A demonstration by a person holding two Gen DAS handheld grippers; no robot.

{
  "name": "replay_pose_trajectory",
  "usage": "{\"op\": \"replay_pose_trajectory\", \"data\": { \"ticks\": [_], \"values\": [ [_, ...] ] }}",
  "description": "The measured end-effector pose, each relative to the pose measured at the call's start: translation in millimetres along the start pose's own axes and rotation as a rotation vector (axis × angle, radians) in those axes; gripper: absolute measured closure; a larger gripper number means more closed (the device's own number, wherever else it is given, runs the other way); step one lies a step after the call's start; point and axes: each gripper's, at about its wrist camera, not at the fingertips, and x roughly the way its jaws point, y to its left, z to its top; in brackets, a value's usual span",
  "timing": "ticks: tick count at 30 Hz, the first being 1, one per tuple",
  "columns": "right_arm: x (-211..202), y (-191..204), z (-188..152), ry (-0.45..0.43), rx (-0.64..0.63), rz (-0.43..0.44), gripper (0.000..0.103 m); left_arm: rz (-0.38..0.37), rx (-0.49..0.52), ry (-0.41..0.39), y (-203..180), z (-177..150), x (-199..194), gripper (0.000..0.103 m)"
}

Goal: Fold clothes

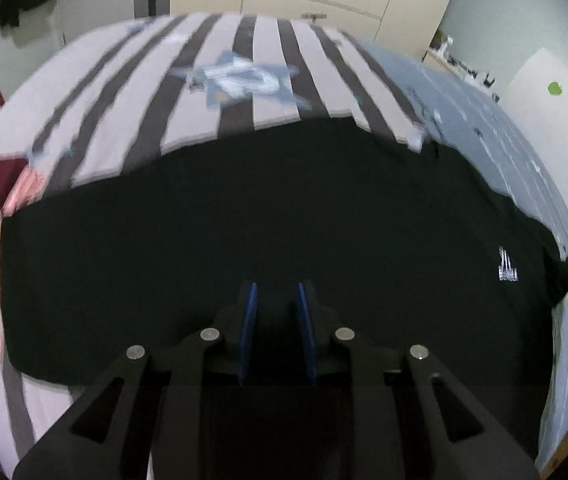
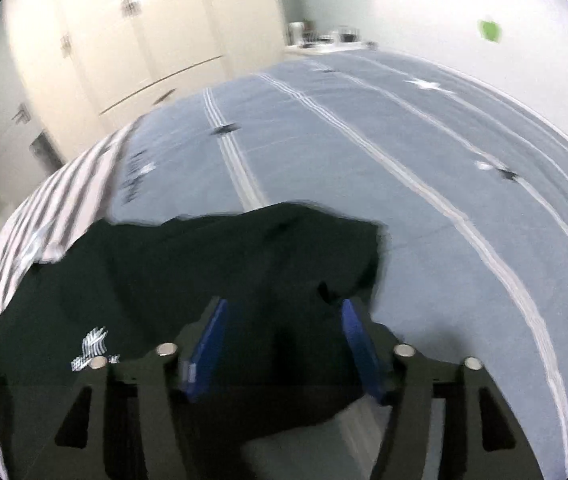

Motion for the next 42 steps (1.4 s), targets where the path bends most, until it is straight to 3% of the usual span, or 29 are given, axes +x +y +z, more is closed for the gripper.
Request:
{"op": "replay_pose_trajectory", "data": {
  "ticks": [5, 11, 12, 13, 14, 17, 19, 21, 22, 24, 27, 31, 34, 36, 39, 41, 42],
  "values": [
    [32.5, -36.8, 29.9, 0.045, 0.052, -0.022, 0.036, -0.002, -0.077, 0.060, -3.0, -26.1, 21.8, 0.084],
    [77.4, -43.7, 42.6, 0.155, 0.050, 0.075, 0.040, 0.007, -0.109, 0.061, -2.5, -25.5, 22.6, 0.084],
    [82.9, -43.4, 43.3, 0.170, 0.045, 0.086, 0.048, 0.008, -0.110, 0.060, -3.5, -27.2, 18.6, 0.084],
    [83.6, -44.2, 43.8, 0.176, 0.045, 0.075, 0.067, 0.010, -0.109, 0.058, -4.6, -28.0, 15.2, 0.084],
    [84.4, -45.0, 44.4, 0.181, 0.045, 0.063, 0.078, 0.011, -0.106, 0.054, -5.5, -27.1, 13.0, 0.084],
    [61.9, -52.4, 54.2, 0.128, 0.054, 0.037, 0.096, 0.013, -0.110, 0.048, -5.0, -27.1, 5.9, 0.084],
    [40.3, -58.4, 61.9, 0.072, 0.040, -0.002, 0.097, 0.018, -0.120, 0.052, -3.6, -28.7, 5.5, 0.084],
    [36.7, -77.8, 64.3, 0.071, 0.048, -0.079, 0.092, 0.021, -0.133, 0.057, -2.4, -30.7, 5.2, 0.084],
    [36.0, -87.7, 65.0, 0.074, 0.054, -0.113, 0.087, 0.020, -0.140, 0.062, -2.6, -31.7, 6.1, 0.084],
    [44.2, -105.7, 60.7, 0.129, 0.079, -0.129, 0.087, 0.018, -0.146, 0.064, -4.7, -35.6, 5.0, 0.084],
    [29.2, -106.8, 49.0, 0.127, 0.054, -0.074, 0.086, 0.011, -0.144, 0.072, -12.0, -39.0, 8.4, 0.084],
    [3.3, -74.2, 22.6, 0.089, -0.028, 0.034, 0.058, 0.004, -0.135, 0.081, -21.5, -42.5, 12.1, 0.084],
    [-1.8, -51.2, -3.1, 0.101, -0.092, 0.062, 0.058, -0.006, -0.136, 0.088, -27.8, -47.8, 11.8, 0.084],
    [7.1, -44.4, -14.2, 0.128, -0.113, 0.026, 0.058, -0.009, -0.133, 0.099, -31.9, -53.8, 10.4, 0.084],
    [21.5, -51.9, -28.6, 0.183, -0.043, 0.045, 0.062, -0.013, -0.122, 0.108, -37.0, -60.6, 8.9, 0.084],
    [22.0, -56.7, -30.6, 0.187, -0.010, 0.065, 0.096, -0.014, -0.118, 0.109, -39.1, -63.8, 7.1, 0.084],
    [15.7, -56.5, -25.9, 0.177, -0.009, 0.077, 0.096, -0.015, -0.118, 0.109, -39.5, -65.2, 6.2, 0.084]
  ]
}}
